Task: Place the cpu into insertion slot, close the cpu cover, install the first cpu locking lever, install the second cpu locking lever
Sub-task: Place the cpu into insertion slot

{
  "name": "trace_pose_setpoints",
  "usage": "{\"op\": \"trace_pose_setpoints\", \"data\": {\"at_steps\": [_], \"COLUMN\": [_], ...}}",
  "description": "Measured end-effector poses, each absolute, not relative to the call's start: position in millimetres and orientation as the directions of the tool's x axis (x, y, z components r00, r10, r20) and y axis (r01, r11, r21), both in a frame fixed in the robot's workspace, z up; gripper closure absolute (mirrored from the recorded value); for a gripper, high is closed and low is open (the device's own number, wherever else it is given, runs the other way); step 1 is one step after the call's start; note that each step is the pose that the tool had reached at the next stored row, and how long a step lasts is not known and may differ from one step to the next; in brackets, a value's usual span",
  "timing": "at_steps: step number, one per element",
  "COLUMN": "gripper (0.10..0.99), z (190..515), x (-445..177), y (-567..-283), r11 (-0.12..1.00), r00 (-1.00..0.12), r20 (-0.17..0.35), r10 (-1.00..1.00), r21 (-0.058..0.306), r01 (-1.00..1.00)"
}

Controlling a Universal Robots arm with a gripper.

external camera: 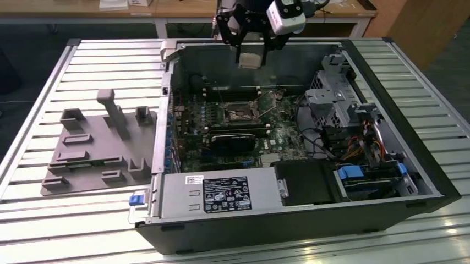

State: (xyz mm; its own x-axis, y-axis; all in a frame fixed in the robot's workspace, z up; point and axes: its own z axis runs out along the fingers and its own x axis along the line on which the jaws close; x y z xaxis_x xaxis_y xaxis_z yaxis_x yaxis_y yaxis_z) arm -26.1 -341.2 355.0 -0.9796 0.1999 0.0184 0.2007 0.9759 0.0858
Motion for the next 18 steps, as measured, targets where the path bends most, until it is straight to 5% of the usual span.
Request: {"op": "trace_pose_setpoints", "data": {"at_steps": [18], "gripper": [0.553], "z": [333], "x": [-26], "y": [-341], "r11": [0.872], "r00": [-0.876], "r20": [0.016], "r10": [0.482], "r21": [0.087], "r01": [0.481]}}
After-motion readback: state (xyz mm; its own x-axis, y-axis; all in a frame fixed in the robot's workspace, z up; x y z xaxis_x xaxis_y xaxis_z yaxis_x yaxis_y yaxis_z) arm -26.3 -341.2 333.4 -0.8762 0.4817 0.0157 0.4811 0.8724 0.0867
